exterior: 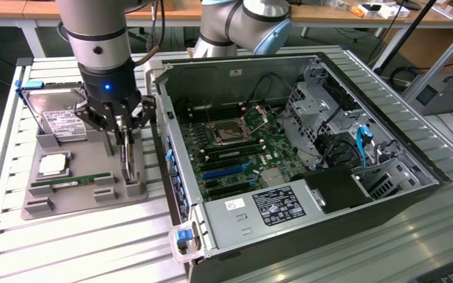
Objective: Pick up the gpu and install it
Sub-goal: 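Pick up the gpu and move the gpu toward the slot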
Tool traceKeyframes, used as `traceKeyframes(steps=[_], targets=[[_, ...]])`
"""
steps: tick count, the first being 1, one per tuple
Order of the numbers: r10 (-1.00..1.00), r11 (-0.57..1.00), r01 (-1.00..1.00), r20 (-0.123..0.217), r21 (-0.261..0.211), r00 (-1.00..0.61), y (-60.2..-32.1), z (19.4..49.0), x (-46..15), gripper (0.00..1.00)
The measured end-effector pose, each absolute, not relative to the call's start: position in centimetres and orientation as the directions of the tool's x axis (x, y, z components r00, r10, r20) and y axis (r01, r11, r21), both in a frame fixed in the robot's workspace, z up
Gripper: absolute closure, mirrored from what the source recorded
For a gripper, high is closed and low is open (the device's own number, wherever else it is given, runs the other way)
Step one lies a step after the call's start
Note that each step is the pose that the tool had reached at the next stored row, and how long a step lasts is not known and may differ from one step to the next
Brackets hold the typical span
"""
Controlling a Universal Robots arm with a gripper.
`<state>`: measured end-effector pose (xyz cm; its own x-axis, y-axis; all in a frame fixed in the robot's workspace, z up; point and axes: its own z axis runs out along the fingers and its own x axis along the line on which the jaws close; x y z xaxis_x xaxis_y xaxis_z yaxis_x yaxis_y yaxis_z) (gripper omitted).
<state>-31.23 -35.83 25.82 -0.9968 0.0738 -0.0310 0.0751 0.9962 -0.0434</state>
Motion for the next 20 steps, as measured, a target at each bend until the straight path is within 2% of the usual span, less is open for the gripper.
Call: traceKeyframes(steps=[20], targets=[[0.074,0.996,0.075,-0.031,-0.043,-0.997,-35.83,26.7,-31.23,0.73]])
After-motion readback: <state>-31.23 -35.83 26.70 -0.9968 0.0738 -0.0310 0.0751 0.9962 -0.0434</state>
